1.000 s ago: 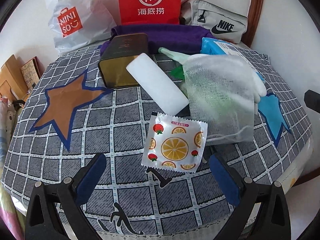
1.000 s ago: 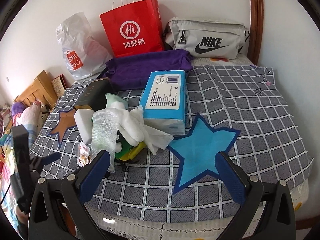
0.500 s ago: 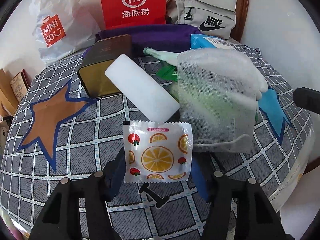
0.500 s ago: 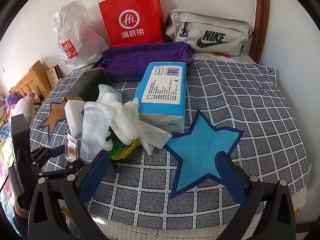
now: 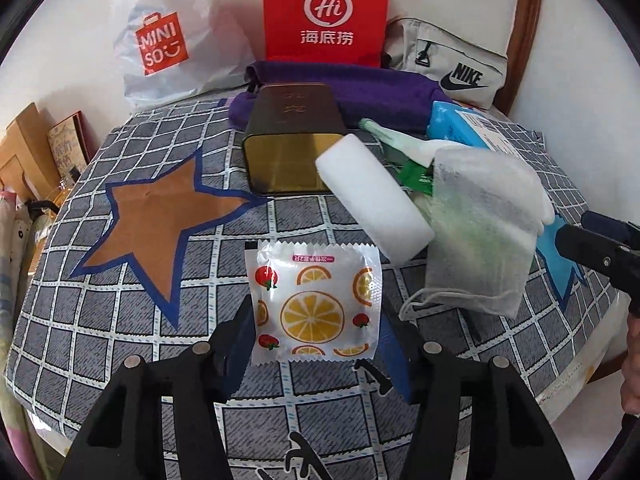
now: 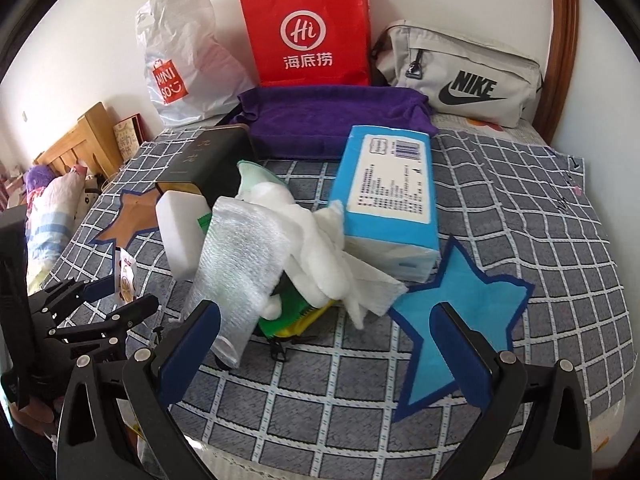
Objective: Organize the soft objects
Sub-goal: 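Lift the sachet with the left tool while the right tool grasps the white mesh bag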
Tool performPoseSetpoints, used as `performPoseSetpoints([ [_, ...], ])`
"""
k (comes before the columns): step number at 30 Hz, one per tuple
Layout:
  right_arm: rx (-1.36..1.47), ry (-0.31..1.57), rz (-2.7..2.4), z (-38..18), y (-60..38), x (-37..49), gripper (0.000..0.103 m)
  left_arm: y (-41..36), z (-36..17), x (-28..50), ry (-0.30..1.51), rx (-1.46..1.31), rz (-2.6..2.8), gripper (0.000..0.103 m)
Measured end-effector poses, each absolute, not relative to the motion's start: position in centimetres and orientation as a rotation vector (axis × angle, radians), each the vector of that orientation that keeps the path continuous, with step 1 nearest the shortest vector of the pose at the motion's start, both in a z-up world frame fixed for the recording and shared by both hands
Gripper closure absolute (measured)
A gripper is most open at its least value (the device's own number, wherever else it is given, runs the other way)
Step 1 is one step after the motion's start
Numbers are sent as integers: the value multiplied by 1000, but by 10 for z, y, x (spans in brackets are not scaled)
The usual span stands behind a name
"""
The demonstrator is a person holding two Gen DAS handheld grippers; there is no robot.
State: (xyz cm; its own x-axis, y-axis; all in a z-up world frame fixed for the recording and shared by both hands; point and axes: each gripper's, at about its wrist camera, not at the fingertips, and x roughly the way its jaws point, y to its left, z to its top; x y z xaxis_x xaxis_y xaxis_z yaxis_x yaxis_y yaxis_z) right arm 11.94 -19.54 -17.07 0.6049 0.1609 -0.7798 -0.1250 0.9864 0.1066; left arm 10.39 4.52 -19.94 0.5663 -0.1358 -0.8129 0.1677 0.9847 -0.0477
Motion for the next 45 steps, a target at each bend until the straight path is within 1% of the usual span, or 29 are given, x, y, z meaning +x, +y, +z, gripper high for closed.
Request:
performPoseSetpoints([
  [2,51,907,160,-172,-192,123,2,51,-201,105,957,19,-171,48],
  [5,61,901,186,-173,-185,126,17,58,-205,109,976,-4,-157,48],
  [6,58,895,195,-173,-183,128,24,59,-206,110,979,-11,-156,48],
  [7,55,892,198,-173,-180,129,27,60,-207,111,981,-17,-155,48],
  [8,53,889,197,-173,-179,130,28,62,-208,112,985,-25,-154,48],
  [9,53,885,203,-172,-177,132,32,62,-208,113,988,-32,-154,48],
  [10,54,880,210,-172,-175,133,38,63,-209,113,990,-38,-156,48],
  [14,51,870,243,-170,-168,136,51,63,-211,116,998,-46,-162,48],
  [16,38,872,250,-170,-165,138,66,62,-212,117,1004,-49,-162,48],
  [17,34,875,258,-170,-164,138,70,62,-213,117,1006,-54,-165,48],
  [19,38,868,276,-169,-164,137,87,61,-214,117,1013,-60,-174,48],
  [30,117,816,332,-150,-195,110,89,65,-217,120,1033,-81,-165,48],
  [31,116,825,338,-152,-198,109,91,65,-218,120,1034,-84,-164,48],
  [33,125,849,320,-158,-204,110,91,66,-217,120,1038,-82,-158,48],
  [35,144,871,319,-163,-207,109,89,67,-216,119,1039,-80,-147,48],
  [36,150,872,320,-165,-208,107,86,67,-216,119,1040,-81,-143,48],
  [37,152,879,335,-168,-207,106,71,66,-216,118,1041,-80,-140,48],
  [38,160,885,350,-171,-207,105,62,67,-215,118,1041,-80,-139,48],
  [39,175,885,358,-175,-206,105,50,66,-215,118,1042,-80,-134,48],
  [44,223,875,383,-186,-192,114,50,66,-216,116,1049,-73,-125,48],
  [45,224,882,372,-190,-189,118,56,66,-216,116,1050,-71,-123,48],
])
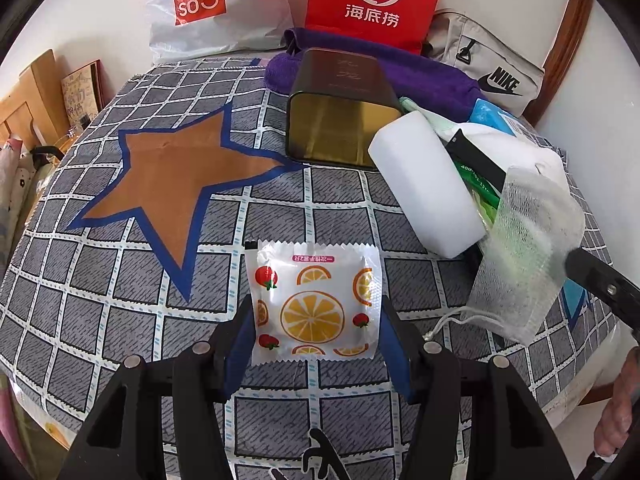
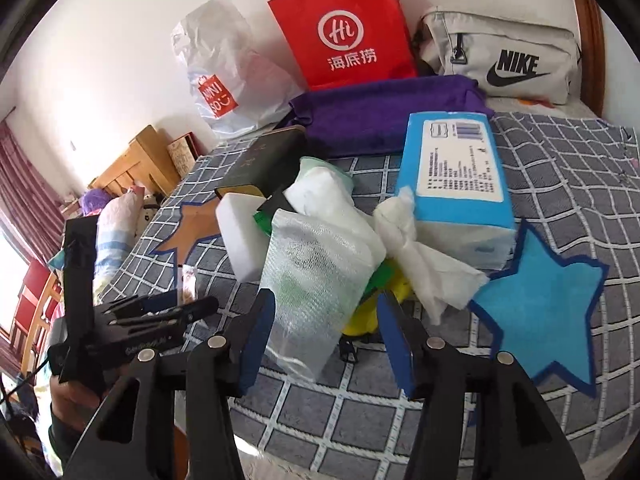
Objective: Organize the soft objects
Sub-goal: 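Lift the sachet with the left tool while the right tool grasps the white mesh bag, then carry the sachet and mesh bag in both tools toward the purple towel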
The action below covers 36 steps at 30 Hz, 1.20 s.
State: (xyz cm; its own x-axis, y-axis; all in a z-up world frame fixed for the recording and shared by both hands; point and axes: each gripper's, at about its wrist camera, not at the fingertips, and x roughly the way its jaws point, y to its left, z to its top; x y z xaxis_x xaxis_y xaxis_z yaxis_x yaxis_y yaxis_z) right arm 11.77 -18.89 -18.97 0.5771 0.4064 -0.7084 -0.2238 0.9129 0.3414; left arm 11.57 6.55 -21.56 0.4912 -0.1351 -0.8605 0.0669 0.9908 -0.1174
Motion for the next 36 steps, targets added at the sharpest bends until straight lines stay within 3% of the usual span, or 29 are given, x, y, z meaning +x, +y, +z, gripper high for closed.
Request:
performPoseSetpoints([
  [2,209,884,370,-193,-184,121,95,66,-215,116,1054,-75,-119,48],
  [3,202,895,383,-194,-182,122,101,67,-215,115,1054,-76,-118,48],
  [12,193,831,372,-167,-225,75,101,68,-215,114,1057,-78,-97,48],
  [18,181,941,138,-195,-278,72,97,65,-211,115,1058,-69,-73,48],
  [20,198,966,134,-207,-289,74,90,64,-210,115,1061,-66,-65,48],
  [22,195,977,111,-217,-294,76,39,64,-210,115,1067,-77,-55,48],
  [24,174,961,86,-220,-292,75,26,62,-211,115,1075,-91,-66,48],
  [36,42,975,78,-247,-238,97,5,58,-205,119,1075,-60,-44,48],
])
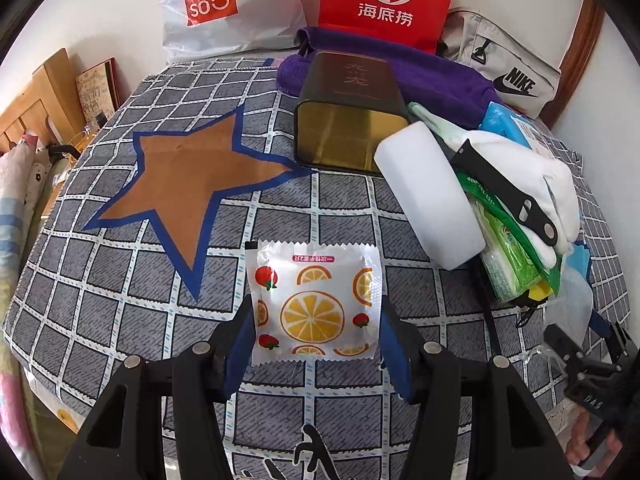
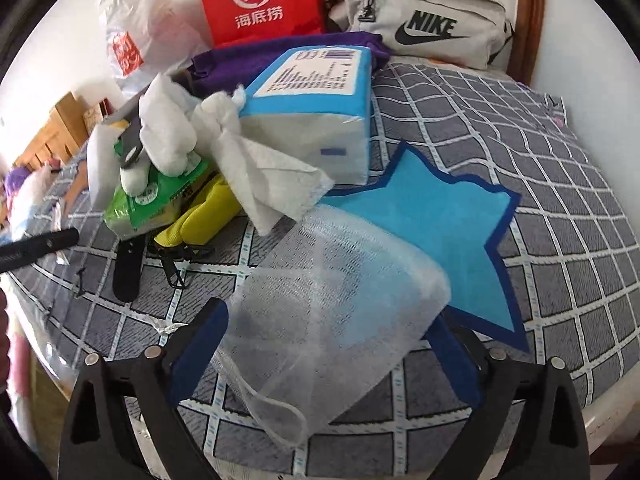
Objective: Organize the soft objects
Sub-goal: 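Carry the sachet and mesh bag in both tools toward the purple towel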
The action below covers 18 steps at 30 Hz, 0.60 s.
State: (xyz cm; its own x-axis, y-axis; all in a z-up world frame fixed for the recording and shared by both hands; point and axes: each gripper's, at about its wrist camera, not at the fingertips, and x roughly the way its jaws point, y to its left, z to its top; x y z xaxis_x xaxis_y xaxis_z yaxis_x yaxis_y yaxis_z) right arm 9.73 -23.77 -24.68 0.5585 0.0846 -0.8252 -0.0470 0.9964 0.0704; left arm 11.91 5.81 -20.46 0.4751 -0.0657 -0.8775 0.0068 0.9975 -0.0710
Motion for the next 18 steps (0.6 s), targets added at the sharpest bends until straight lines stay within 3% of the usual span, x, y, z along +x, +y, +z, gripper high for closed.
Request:
performPoseSetpoints([
  [5,-19,958,50,-246,-222,100,11,62,-202,125,1074,-62,-29,48],
  [8,-64,932,74,-242,-216,95,27,65,-199,127,1069,-56,-29,48],
  [10,-88,923,126,-239,-213,93,64,69,-195,128,1065,-61,-37,48],
  [13,-125,943,152,-235,-210,90,91,74,-189,131,1058,-67,-41,48],
  [18,-57,959,207,-219,-225,84,95,81,-175,138,1031,-85,-51,48],
])
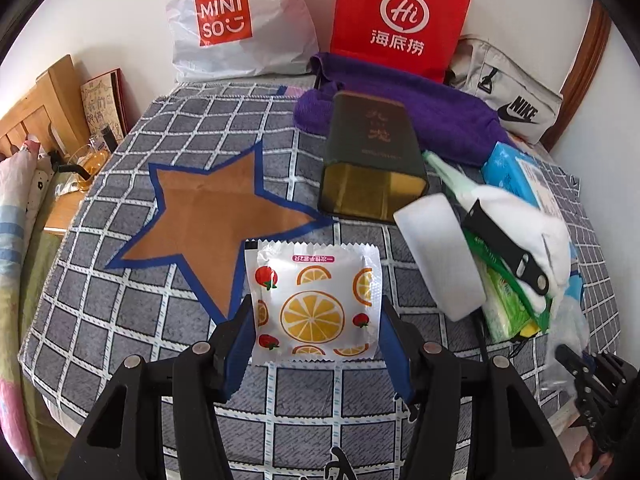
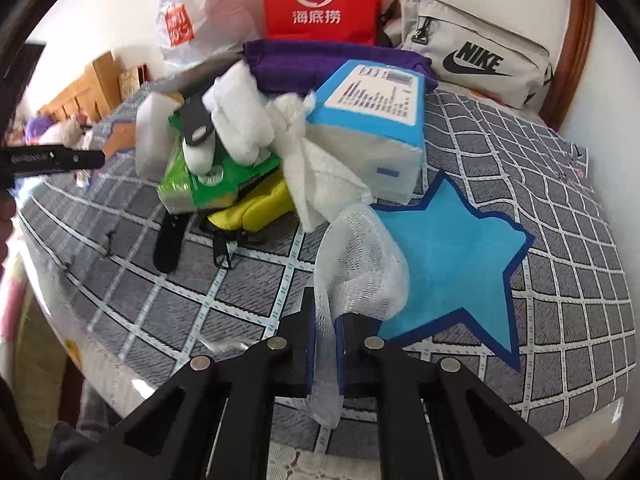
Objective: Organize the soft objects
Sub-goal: 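Carry the sachet and mesh bag in both tools toward the purple towel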
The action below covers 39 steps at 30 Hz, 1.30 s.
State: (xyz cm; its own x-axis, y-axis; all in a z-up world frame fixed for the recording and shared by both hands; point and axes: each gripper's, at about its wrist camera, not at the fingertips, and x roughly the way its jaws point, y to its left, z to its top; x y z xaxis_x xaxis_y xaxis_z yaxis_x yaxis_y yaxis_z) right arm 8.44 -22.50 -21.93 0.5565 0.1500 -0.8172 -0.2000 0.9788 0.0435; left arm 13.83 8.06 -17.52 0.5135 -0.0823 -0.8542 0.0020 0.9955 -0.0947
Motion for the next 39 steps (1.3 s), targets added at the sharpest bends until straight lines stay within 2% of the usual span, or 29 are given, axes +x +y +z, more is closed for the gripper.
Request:
performPoseSetpoints([
  [9,4,833,180,-152,-255,83,95,87,-154,157,993,-90,-49,48],
  [17,28,792,175,-119,-263,122,95,86,-129,177,963,-83,-49,48],
  [30,101,762,195,-95,-259,225,95,78,-96,233,932,-88,-60,48],
  [39,136,798,222,-98,-256,304,93,67,-95,281,932,-75,-57,48],
])
